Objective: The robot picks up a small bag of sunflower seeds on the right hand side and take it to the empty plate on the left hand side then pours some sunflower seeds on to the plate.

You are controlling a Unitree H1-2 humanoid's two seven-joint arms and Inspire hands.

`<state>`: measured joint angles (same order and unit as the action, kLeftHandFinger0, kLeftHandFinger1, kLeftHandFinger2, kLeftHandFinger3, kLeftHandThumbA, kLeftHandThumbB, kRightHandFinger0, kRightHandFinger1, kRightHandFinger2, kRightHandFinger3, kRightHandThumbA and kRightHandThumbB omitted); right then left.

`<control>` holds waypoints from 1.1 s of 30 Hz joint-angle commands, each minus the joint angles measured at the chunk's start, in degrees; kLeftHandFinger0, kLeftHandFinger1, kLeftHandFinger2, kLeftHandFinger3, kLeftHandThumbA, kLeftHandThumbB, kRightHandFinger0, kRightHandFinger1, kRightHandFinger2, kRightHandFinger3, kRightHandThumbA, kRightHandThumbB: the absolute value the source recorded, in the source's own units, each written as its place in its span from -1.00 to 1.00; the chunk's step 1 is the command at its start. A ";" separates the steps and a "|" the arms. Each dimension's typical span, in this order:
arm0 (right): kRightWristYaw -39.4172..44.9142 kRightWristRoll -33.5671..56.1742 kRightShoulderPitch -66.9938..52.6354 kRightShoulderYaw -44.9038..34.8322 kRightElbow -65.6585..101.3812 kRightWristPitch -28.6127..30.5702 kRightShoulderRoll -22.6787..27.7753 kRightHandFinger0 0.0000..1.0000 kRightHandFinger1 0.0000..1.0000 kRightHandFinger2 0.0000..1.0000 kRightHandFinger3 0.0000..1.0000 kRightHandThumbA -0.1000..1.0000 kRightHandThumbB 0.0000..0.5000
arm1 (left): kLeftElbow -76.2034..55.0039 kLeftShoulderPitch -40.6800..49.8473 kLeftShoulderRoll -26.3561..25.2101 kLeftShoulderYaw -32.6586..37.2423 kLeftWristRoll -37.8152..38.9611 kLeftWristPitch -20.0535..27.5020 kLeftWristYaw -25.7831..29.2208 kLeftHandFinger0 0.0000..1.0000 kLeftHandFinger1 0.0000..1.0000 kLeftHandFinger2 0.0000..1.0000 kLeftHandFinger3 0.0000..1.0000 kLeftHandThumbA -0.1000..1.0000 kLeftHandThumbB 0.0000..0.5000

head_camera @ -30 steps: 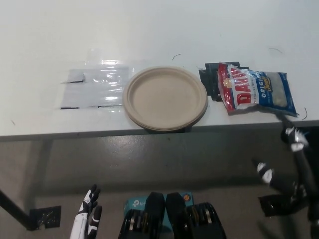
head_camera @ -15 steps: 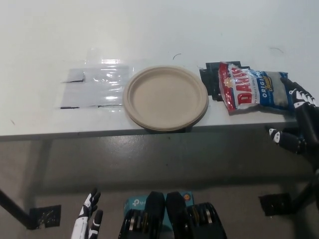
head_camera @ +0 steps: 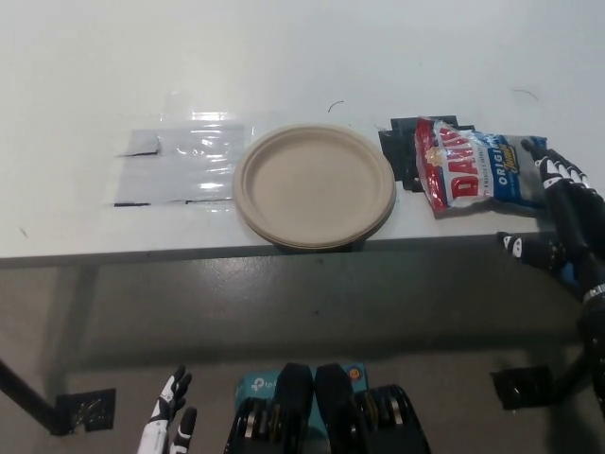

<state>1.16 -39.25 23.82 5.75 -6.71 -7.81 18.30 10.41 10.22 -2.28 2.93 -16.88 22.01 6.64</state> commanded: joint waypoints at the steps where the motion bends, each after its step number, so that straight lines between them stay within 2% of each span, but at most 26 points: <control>1: -0.10 -0.91 3.24 0.34 1.03 -1.95 0.86 1.00 1.00 1.00 1.00 0.74 0.36 | -1.27 0.47 -0.29 0.36 -0.65 2.30 0.96 1.00 1.00 1.00 1.00 1.00 -0.39; 18: -2.13 -1.06 8.92 1.05 -6.92 -1.75 1.87 1.00 1.00 1.00 1.00 0.63 0.32 | -1.99 0.58 -0.39 0.24 -0.72 0.95 0.61 1.00 1.00 1.00 1.00 1.00 -0.48; 33: -4.87 -2.19 13.65 5.13 -17.81 -1.00 2.13 1.00 1.00 1.00 1.00 0.61 0.44 | -1.75 0.17 -0.55 0.35 -0.98 1.03 0.54 1.00 1.00 1.00 1.00 1.00 -0.43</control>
<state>-1.33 -40.30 33.76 10.23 -24.16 -9.67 18.76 10.19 10.26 -2.38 3.02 -17.40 22.00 6.61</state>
